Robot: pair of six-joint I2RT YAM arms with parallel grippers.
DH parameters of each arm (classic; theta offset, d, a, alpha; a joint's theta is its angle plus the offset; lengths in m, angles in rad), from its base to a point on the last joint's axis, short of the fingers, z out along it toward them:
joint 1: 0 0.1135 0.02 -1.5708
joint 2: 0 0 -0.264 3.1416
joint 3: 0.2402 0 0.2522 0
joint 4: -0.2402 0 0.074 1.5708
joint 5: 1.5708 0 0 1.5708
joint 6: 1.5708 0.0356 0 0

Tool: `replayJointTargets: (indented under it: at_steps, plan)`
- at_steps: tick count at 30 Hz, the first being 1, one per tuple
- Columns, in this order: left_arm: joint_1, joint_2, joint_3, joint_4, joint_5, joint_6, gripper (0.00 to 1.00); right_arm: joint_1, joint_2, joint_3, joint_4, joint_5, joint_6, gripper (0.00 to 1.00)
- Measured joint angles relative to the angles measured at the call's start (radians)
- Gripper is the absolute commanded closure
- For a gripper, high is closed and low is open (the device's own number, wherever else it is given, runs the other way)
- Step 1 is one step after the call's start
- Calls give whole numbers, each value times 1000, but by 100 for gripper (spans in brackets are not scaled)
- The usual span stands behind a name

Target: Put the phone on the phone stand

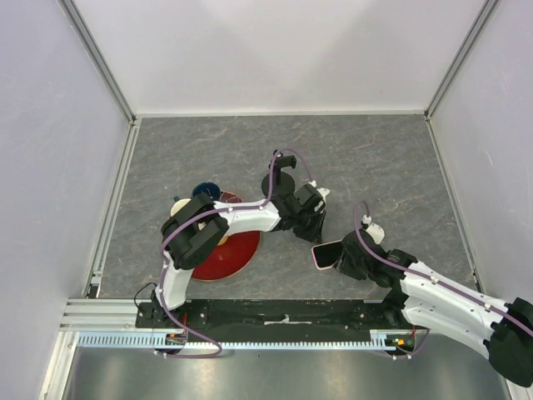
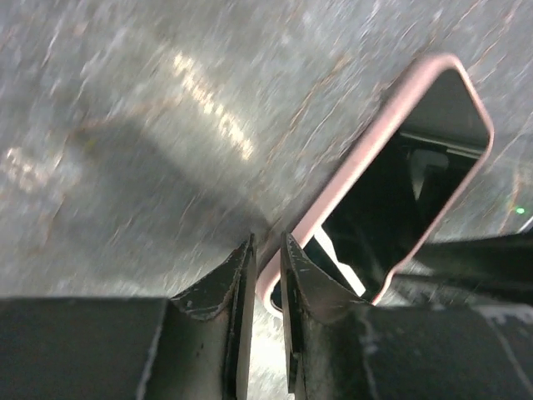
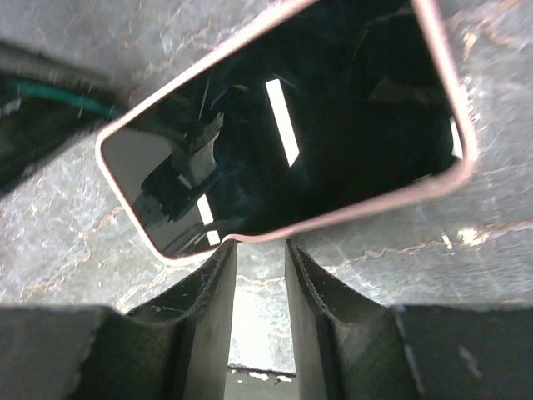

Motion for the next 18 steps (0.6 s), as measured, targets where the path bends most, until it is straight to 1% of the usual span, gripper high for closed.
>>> replayJointTargets:
  at_steps: [4,6,7,8,10,11,13,16,17,18]
  plan:
    - [1,-79,-101,-6,-33,0,76,-47,32,19,0,48,-42,55]
    - [0,-109,-136,-21,-37,-1,75,-82,31,19,9,62,-66,48]
    - [-3,-123,-151,-29,-40,-2,75,-95,29,19,16,68,-77,43]
    - [-7,-137,-163,-40,-42,-3,75,-102,26,21,20,72,-85,31]
    - [-11,-163,-183,-61,-48,-8,72,-104,15,31,27,71,-112,11]
    - [-13,-179,-191,-72,-49,-9,70,-104,13,38,29,70,-124,2]
    - [-13,-223,-211,-87,-55,-15,66,-104,15,63,35,48,-172,2]
    - [-11,-351,-267,-93,-85,-20,54,-104,55,111,43,14,-242,2]
    - [-10,-399,-288,-94,-99,-21,46,-104,88,140,43,9,-259,2]
    - [-9,-468,-316,-93,-113,-22,42,-104,116,163,45,7,-269,2]
